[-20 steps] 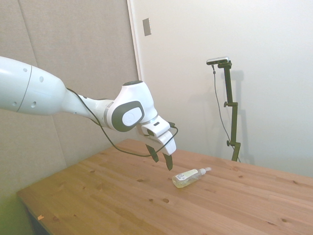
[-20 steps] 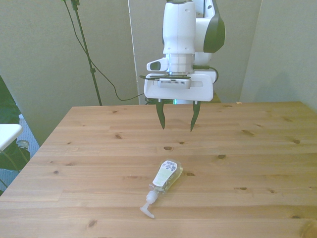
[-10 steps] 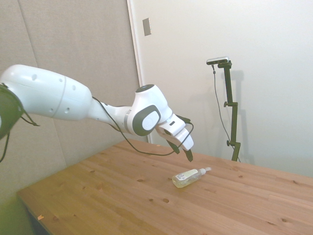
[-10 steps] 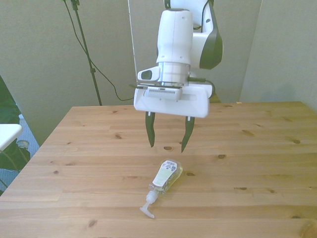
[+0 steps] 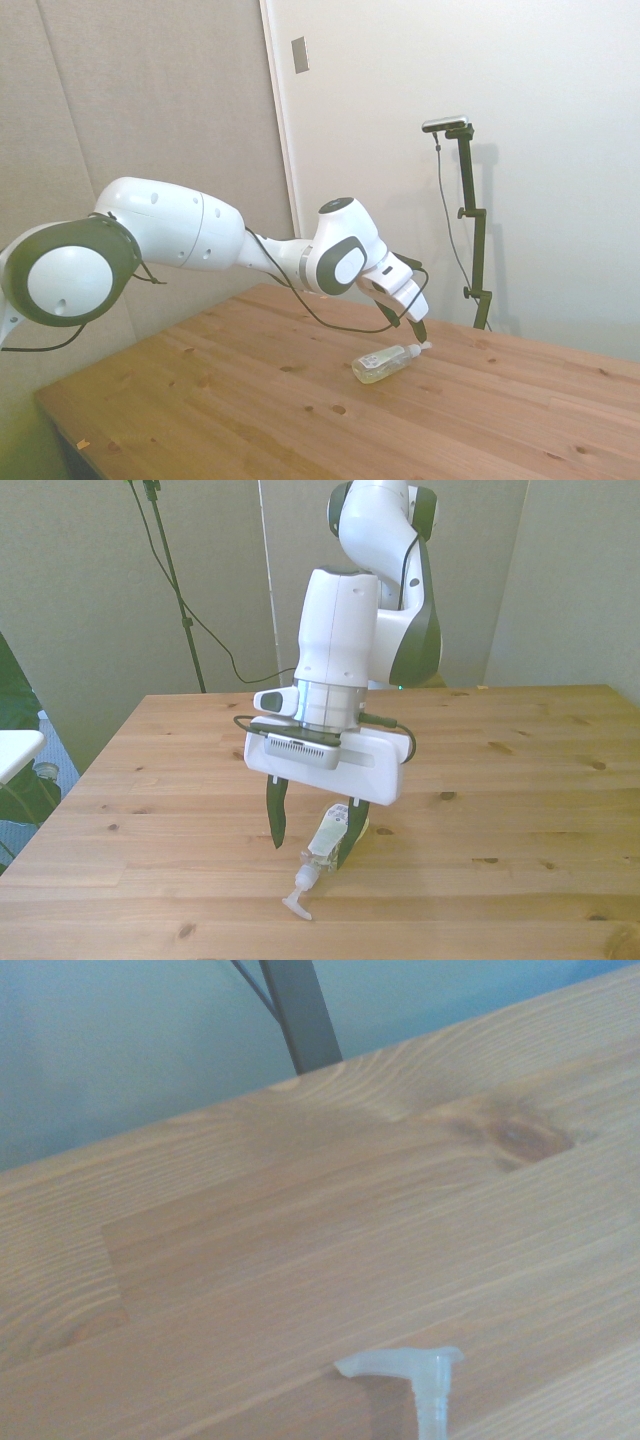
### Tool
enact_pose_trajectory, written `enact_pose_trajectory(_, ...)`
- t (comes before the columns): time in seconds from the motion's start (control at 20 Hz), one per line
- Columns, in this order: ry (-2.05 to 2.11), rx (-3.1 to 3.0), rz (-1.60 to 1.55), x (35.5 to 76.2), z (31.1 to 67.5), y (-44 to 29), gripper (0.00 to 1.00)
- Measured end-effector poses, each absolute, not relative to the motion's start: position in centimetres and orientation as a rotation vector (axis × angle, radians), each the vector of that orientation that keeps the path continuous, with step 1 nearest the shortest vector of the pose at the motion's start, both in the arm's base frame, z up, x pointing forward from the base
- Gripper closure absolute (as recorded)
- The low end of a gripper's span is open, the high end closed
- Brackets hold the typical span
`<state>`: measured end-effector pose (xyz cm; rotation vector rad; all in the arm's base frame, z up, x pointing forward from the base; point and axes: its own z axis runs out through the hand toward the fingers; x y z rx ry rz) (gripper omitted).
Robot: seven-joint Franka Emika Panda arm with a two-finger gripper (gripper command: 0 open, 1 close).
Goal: Stand the sanitizer
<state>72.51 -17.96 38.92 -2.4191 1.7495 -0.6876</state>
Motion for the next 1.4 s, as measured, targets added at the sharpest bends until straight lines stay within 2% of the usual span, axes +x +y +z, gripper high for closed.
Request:
enact_pose_trajectory(0.45,1.767,-2.467,-0.603,74.0,36.1,-17.5,0.0)
enact_pose_trajectory(0.5,1.77,-2.468,-0.598,73.9,35.9,-17.6,1.0)
enact_pose_trajectory(1.4,1.816,-2.433,-0.553,73.7,34.9,-19.0,1.0)
